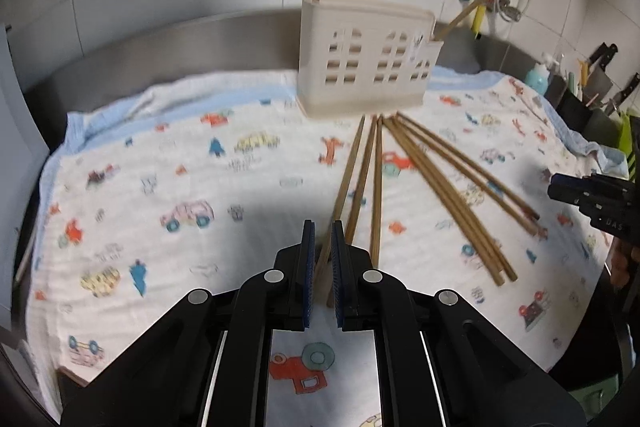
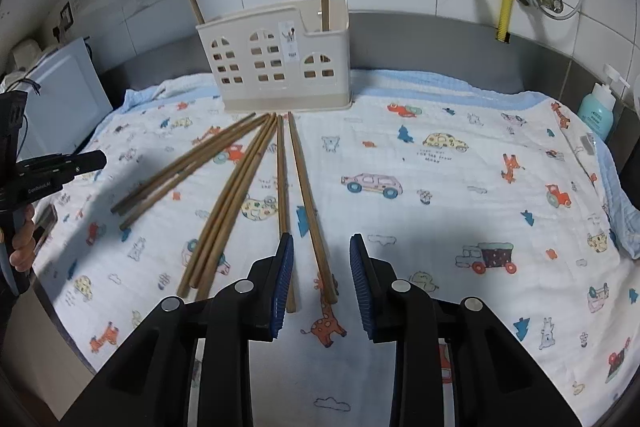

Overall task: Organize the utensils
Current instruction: 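Lower the right tool and close it on another wooden chopstick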

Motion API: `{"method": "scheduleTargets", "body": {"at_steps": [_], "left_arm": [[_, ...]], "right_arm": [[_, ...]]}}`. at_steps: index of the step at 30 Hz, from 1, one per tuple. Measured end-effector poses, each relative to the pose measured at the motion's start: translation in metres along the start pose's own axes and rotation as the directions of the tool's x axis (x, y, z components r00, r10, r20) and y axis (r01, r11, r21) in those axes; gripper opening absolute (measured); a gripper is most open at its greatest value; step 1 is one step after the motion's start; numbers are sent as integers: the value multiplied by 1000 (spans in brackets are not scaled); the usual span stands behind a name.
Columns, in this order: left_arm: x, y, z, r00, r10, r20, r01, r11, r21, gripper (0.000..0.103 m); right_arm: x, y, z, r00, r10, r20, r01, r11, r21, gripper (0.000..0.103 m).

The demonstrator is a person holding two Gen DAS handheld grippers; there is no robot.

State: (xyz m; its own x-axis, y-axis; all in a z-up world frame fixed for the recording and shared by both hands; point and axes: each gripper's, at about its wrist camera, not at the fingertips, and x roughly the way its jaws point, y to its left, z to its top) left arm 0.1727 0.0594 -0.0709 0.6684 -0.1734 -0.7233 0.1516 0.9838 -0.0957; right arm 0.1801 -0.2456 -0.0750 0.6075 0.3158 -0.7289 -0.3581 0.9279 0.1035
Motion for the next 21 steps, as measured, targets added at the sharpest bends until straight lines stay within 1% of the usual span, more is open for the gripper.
{"method": "scheduleTargets", "body": {"at_steps": [3,9,12,21], "left_arm": [[9,2,-4,1000,-16,-27,16,1000,-16,8],[27,-3,-8,997,-33,-73,34,999,10,8],[33,-6,-8,996,-29,-85,31,999,23,8],[47,-1,-9,993,-32,-117,34,999,20,8]], "right_arm": [[4,0,-1,1000,0,-5,0,1000,-2,28],[14,-1,-1,1000,5,-20,-5,1000,-3,28],[18,0,-1,1000,9,-26,-10,1000,-4,28],[27,-2,-2,999,15,-43,-15,1000,-3,28]]}}
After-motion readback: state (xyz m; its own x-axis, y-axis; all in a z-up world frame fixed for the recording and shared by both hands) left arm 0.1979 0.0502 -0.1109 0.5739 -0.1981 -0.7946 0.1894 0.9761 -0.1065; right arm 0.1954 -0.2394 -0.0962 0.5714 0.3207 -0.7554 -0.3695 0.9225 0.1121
